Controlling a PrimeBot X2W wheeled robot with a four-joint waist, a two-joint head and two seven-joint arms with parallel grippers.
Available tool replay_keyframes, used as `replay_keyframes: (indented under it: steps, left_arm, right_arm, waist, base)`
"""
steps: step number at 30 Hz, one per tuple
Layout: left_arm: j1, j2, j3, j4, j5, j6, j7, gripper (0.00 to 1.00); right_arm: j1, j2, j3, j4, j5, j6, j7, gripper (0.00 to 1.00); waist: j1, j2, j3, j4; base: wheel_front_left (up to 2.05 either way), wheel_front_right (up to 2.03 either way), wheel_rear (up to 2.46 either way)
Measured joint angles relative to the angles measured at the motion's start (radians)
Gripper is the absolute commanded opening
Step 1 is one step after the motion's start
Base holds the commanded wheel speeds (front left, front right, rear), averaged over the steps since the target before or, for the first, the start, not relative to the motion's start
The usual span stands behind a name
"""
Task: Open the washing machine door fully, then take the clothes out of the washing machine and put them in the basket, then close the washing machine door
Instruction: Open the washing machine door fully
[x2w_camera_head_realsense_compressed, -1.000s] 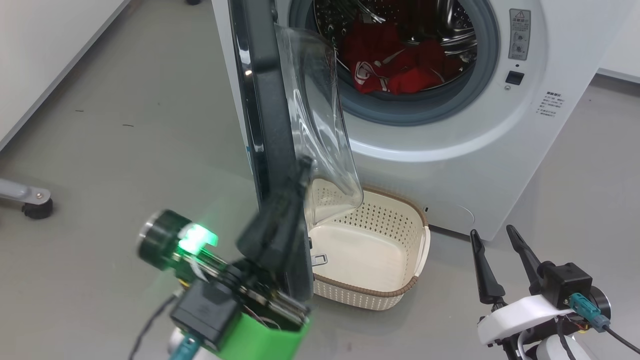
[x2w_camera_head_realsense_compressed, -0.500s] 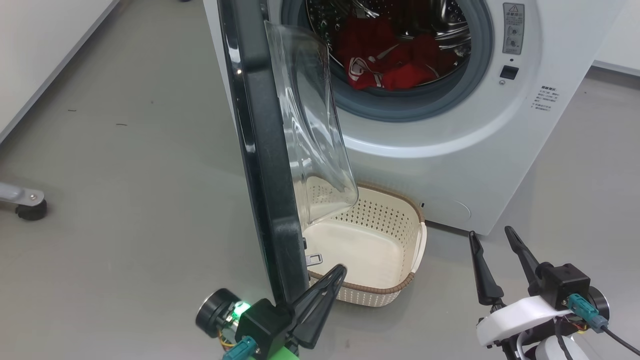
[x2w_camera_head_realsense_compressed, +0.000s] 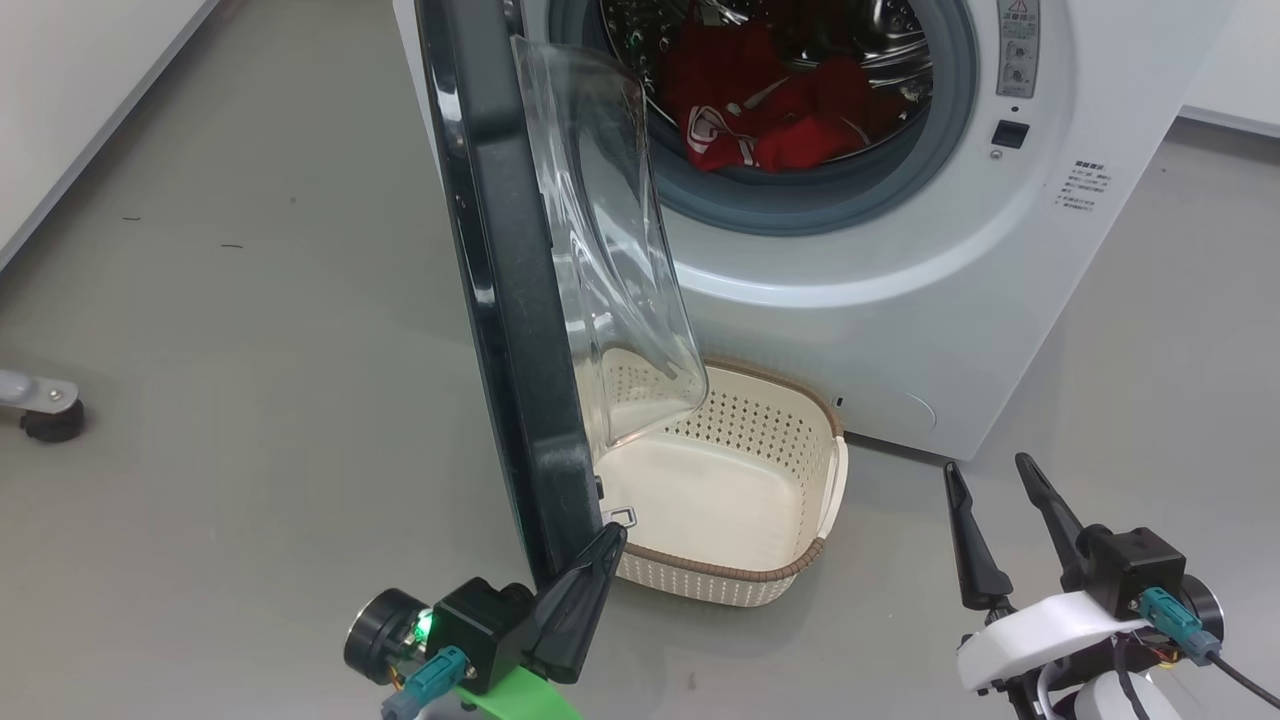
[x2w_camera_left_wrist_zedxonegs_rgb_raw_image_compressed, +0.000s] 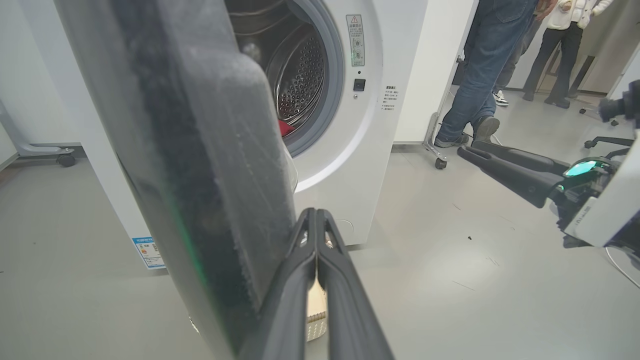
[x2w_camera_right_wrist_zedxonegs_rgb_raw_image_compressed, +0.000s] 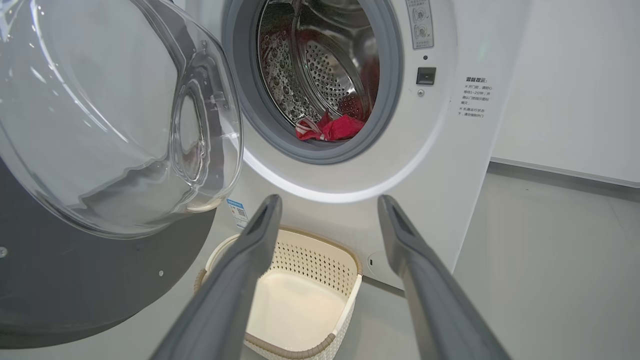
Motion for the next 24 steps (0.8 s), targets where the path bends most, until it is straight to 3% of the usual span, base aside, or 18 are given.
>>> replay_keyframes:
  steps: [14, 24]
  left_arm:
    - [-0.002, -0.014, 0.033, 0.032, -0.004, 0.026, -0.022, 0.00]
    - [-0.001, -0.012, 0.106, 0.069, -0.009, 0.085, -0.049, 0.00]
  right_arm:
    - [0.000, 0.009, -0.021, 0.003, -0.008, 0.010, 0.000, 1.00]
    - [0.000, 0.013, -0.032, 0.004, -0.014, 0.017, 0.000, 1.00]
  waist:
    - [0.0000, 0.0000, -0.001, 0.001]
    - [0.0000, 0.0000, -0.006, 0.013]
  base:
    - [0.00, 0.00, 0.00]
    - [0.00, 0.00, 0.00]
